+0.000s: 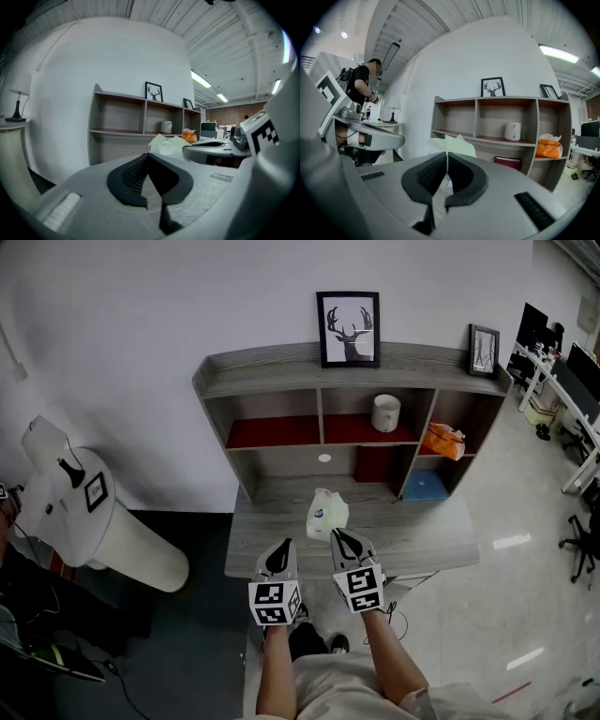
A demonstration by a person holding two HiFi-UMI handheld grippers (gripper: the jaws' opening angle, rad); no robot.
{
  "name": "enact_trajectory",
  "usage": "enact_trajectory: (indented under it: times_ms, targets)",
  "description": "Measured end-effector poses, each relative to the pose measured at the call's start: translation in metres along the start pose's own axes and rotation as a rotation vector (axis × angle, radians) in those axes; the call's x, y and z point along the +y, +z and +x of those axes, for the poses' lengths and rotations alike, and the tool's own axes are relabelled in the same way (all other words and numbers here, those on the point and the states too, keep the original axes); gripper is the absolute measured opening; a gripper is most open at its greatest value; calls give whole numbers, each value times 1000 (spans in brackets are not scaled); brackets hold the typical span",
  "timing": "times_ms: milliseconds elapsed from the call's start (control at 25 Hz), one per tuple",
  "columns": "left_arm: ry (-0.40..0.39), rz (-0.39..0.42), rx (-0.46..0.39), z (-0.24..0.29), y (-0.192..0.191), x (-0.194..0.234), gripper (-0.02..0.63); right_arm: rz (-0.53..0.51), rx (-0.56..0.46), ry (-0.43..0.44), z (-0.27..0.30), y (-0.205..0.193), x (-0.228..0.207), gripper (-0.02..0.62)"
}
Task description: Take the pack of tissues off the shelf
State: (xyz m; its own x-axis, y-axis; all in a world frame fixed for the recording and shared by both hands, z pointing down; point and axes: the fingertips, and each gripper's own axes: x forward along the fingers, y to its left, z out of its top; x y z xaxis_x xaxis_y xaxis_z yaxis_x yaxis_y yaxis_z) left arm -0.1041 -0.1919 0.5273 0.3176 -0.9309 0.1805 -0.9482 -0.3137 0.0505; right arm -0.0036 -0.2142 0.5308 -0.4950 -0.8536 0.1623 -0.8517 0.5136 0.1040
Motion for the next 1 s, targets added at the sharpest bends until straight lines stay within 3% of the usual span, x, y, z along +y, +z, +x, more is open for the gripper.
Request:
enact_trajectory:
  times_ms: [520,1000]
  targets:
    - [53,-23,15,-10,-9,22,8,10,6,46,12,-4,16,17]
    - [34,-7,24,-2,-6,12,8,26,6,37,10,-4,8,17]
